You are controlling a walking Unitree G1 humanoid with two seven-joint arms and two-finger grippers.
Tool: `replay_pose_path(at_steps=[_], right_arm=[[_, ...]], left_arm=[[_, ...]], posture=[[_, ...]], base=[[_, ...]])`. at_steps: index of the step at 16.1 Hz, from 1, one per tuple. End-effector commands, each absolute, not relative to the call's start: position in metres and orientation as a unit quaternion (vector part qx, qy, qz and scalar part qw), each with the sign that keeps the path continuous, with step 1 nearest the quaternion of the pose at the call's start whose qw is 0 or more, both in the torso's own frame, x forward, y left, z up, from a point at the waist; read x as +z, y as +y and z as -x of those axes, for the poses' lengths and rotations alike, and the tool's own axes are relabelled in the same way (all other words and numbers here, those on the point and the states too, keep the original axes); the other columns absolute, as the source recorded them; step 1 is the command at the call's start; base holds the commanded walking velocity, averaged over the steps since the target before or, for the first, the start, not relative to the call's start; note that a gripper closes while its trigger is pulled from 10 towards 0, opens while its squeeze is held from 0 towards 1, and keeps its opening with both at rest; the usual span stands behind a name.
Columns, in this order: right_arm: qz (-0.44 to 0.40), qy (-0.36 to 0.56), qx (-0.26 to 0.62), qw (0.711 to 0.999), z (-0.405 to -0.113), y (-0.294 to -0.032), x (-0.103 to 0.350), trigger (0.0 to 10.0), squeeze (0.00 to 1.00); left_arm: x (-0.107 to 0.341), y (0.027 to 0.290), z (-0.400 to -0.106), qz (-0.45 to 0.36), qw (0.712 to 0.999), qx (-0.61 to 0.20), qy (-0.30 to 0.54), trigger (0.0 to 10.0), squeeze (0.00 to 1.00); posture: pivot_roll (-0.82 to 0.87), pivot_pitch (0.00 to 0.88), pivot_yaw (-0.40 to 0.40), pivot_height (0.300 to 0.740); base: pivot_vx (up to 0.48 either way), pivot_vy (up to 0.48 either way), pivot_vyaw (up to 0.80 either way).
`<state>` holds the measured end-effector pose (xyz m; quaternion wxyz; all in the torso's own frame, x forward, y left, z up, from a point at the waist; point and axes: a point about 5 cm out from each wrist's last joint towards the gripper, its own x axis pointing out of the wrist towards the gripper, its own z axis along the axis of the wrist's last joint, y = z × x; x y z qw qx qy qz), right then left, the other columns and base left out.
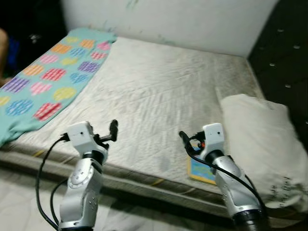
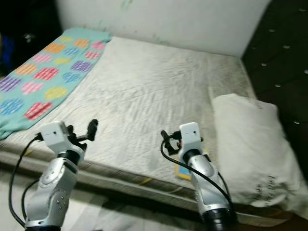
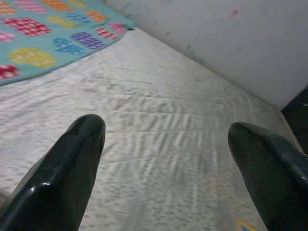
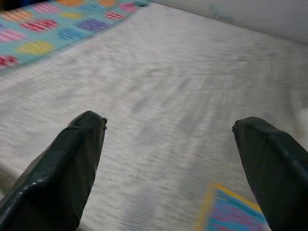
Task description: Clean up the room
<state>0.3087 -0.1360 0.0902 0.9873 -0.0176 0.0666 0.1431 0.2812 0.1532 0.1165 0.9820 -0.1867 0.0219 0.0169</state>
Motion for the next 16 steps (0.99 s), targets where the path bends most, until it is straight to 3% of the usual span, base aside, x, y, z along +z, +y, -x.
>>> replay_pose_path(at_steps=[1, 11, 16], right_arm=[[0.007, 0.052, 0.148, 0.988, -0.3111, -0.1352, 0.0977, 10.0, 0.0], [0.018, 0.063, 0.132, 0.989, -0.3147, -0.1405, 0.0952, 10.0, 0.0], [0.02, 0.062, 0.133, 0.989, -0.3152, -0.1401, 0.0952, 10.0, 0.0]], left_arm=[[0.114, 0.1435, -0.2808, 0.198, 0.98, 0.01, 0.031, 10.0, 0.0], [0.1142, 0.1451, -0.281, 0.199, 0.98, 0.014, 0.024, 10.0, 0.0], [0.1208, 0.1423, -0.2798, 0.21, 0.978, -0.012, 0.002, 10.0, 0.0]], posture=[[-0.01, 0.061, -0.051, 0.74], [-0.01, 0.059, -0.053, 0.74], [-0.01, 0.058, -0.052, 0.74]], base=[[0.0, 0.465, 0.0], [0.0, 0.458, 0.0], [0.0, 0.0, 0.0]])
